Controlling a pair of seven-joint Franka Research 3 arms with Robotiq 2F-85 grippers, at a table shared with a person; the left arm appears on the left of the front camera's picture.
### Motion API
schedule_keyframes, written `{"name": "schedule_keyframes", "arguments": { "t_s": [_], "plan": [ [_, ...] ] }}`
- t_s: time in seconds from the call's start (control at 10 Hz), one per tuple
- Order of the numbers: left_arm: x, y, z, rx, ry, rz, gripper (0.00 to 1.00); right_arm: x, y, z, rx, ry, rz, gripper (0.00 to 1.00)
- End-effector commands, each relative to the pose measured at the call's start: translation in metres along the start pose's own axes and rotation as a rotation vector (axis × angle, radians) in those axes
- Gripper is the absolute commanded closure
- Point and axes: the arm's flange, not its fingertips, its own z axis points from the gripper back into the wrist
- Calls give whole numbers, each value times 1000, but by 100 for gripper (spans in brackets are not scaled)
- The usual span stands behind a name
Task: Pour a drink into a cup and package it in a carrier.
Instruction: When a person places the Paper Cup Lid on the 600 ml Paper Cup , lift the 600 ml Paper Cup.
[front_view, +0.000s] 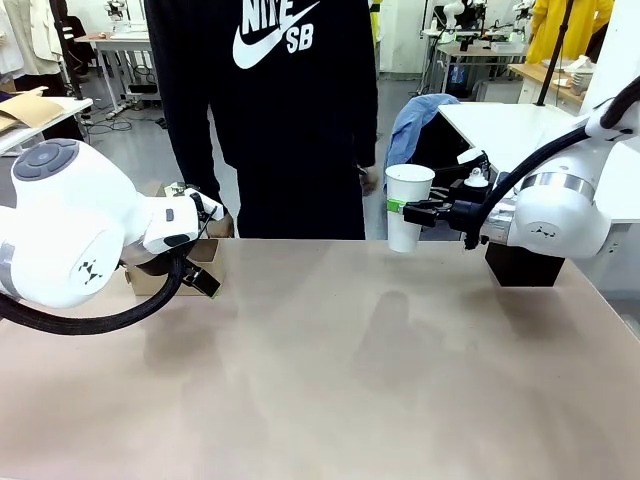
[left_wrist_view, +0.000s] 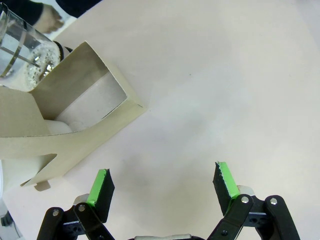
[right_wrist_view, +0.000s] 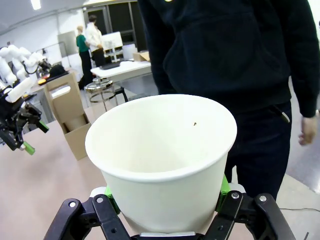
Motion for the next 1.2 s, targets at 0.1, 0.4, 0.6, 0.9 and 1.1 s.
{"name": "schedule_keyframes", "arguments": {
  "t_s": [0.1,0.4,0.6,0.9,1.1],
  "plan": [
    [0,1,0,-2,-1,2,0,4,2,-2,-7,-10,-8,20],
    [0,1,0,-2,-1,2,0,4,2,-2,-7,-10,-8,20],
    [0,1,0,-2,-1,2,0,4,2,-2,-7,-10,-8,20],
    [0,1,0,-2,-1,2,0,4,2,-2,-7,-10,-8,20],
    [0,1,0,-2,-1,2,0,4,2,-2,-7,-10,-8,20]
  ]
}}
